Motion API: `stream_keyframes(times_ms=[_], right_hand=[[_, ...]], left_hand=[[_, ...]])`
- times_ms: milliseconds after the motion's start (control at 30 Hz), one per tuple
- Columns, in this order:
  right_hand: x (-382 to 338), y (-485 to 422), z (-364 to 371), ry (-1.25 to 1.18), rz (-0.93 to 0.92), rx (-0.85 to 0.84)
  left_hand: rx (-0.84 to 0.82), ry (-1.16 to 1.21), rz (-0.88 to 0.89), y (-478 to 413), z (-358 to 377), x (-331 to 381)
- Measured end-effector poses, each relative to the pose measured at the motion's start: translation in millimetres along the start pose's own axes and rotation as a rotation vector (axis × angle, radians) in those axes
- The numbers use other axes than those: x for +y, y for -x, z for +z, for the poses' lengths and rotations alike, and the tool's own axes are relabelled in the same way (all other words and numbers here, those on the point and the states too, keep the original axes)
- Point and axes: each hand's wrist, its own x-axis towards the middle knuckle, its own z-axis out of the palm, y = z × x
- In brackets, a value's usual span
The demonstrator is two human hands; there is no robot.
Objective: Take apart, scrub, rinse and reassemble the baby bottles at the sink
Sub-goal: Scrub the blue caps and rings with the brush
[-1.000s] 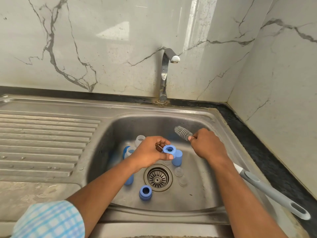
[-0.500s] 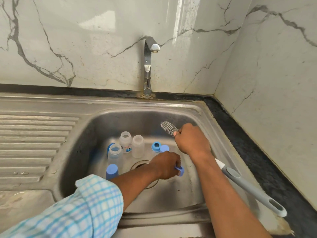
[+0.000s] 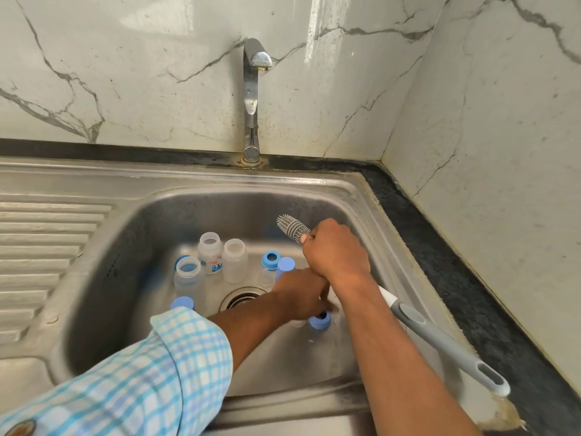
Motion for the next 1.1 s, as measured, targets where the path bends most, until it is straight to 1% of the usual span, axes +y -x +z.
stream_keyframes(times_ms=[100, 167, 233, 333, 400, 467, 633, 700, 967, 1100], right_hand=[[2, -2, 2, -0.013, 0.017, -0.003], [2, -1, 2, -0.009, 0.027, -0.002], [1, -1, 2, 0.007, 0.034, -0.001], [1, -2, 5, 0.023, 0.040, -0.007], [2, -3, 8, 0.028, 0.045, -0.013], [3, -3, 9, 0.032, 0.053, -0.013], [3, -5, 11, 0.066, 0.054, -0.011], [3, -5, 13, 0.075, 0.054, -0.012], [2, -5, 14, 0.077, 0.054, -0.008], [1, -4, 13, 0.076, 0.050, -0.012]], left_hand=[[0.182, -0.033, -0.163, -6, -29, -21], [0.223, -0.096, -0.227, -12, -43, -46], [0.178, -0.197, -0.235, -18, -52, -73], [0.069, -0.402, -0.173, -30, -63, -98], [0.006, -0.474, -0.125, -41, -68, -103], [-0.069, -0.511, -0.101, -51, -70, -103], [-0.249, -0.516, -0.046, -75, -65, -104], [-0.298, -0.522, -0.016, -79, -62, -101], [-0.302, -0.430, -0.013, -78, -58, -103], [-0.300, -0.456, -0.028, -78, -57, -107]])
